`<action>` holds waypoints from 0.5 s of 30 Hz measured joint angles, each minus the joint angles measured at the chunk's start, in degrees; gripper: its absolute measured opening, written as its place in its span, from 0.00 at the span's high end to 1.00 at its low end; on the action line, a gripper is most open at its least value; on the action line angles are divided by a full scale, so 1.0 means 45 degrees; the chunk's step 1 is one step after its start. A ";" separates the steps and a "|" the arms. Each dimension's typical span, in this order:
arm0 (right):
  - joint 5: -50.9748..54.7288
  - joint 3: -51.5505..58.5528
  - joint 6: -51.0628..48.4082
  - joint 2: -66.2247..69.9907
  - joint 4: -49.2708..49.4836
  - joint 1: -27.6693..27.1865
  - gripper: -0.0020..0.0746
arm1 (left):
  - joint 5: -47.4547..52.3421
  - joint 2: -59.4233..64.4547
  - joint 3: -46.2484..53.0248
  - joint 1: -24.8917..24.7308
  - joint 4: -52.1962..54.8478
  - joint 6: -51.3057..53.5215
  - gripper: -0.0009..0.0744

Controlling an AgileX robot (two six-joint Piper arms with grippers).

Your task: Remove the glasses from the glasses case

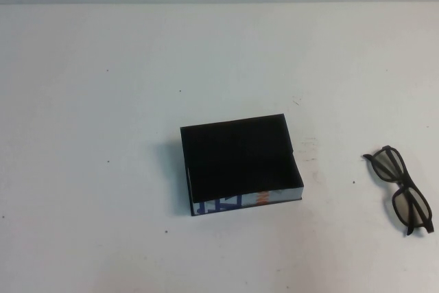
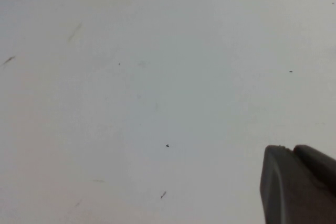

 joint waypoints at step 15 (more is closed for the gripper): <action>-0.2231 0.4607 0.1059 -0.7148 -0.1941 -0.0019 0.99 | 0.0000 0.0000 0.0000 0.0020 0.0000 0.0000 0.99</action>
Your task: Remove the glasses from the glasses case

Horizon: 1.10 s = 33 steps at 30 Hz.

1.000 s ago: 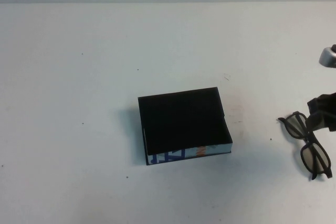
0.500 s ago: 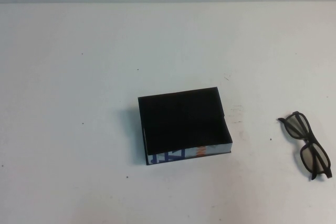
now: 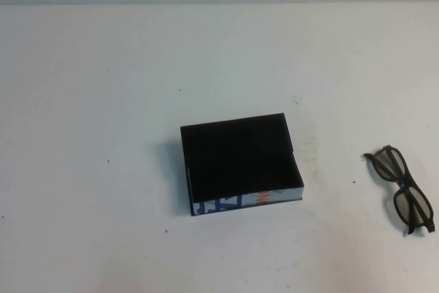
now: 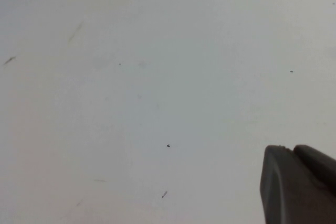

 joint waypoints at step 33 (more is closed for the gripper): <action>-0.1078 0.4057 0.5434 -0.0819 -0.1379 0.0000 0.99 | 0.0000 0.0000 0.0000 0.0000 0.0000 0.0000 0.99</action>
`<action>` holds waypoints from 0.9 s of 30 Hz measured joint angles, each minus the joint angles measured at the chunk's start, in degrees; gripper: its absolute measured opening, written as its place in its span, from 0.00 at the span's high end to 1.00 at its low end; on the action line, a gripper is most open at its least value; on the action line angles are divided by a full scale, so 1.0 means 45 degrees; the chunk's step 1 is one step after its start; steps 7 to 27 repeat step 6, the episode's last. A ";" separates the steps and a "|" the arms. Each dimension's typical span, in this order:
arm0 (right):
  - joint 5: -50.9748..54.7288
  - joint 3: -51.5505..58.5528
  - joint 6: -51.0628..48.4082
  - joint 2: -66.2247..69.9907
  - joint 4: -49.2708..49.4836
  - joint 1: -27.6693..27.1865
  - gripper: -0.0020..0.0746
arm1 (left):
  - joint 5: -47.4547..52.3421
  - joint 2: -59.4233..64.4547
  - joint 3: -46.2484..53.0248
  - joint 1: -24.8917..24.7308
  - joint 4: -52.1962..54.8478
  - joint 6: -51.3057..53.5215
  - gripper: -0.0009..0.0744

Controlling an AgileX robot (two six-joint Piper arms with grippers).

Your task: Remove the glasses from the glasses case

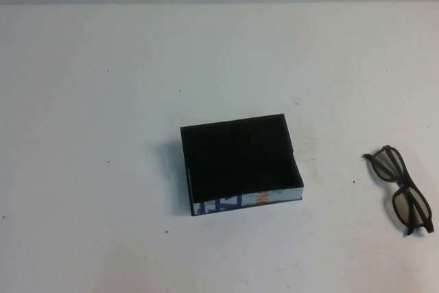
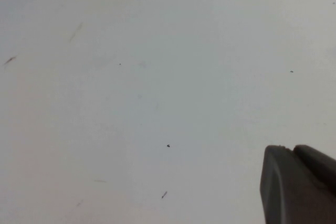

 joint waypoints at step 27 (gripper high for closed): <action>0.0000 0.0000 -0.2633 0.0000 0.0000 0.0000 0.99 | 0.0000 0.0000 0.0000 0.0000 0.0000 0.0000 0.99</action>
